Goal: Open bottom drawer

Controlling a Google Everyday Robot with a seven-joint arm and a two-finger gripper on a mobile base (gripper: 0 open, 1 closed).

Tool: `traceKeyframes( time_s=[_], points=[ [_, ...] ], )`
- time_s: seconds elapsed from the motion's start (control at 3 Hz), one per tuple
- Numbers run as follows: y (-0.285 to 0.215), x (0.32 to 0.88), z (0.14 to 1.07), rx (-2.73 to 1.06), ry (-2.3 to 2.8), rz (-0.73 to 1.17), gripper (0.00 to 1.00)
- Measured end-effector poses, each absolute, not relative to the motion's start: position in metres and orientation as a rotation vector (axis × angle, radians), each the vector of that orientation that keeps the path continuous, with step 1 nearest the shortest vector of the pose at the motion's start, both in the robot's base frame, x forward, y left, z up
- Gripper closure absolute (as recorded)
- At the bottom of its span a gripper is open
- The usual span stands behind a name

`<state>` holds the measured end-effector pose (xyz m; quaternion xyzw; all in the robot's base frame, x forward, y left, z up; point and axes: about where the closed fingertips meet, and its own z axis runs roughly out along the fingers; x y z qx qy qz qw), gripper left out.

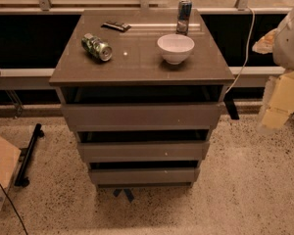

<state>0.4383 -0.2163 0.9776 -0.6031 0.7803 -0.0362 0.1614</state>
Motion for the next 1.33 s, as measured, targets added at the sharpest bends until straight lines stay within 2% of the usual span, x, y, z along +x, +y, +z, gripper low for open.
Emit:
traceKeyframes(
  time_s=[1.33],
  points=[
    [-0.203,0.445,0.941,-1.695,2.027,-0.107,0.0]
  ],
)
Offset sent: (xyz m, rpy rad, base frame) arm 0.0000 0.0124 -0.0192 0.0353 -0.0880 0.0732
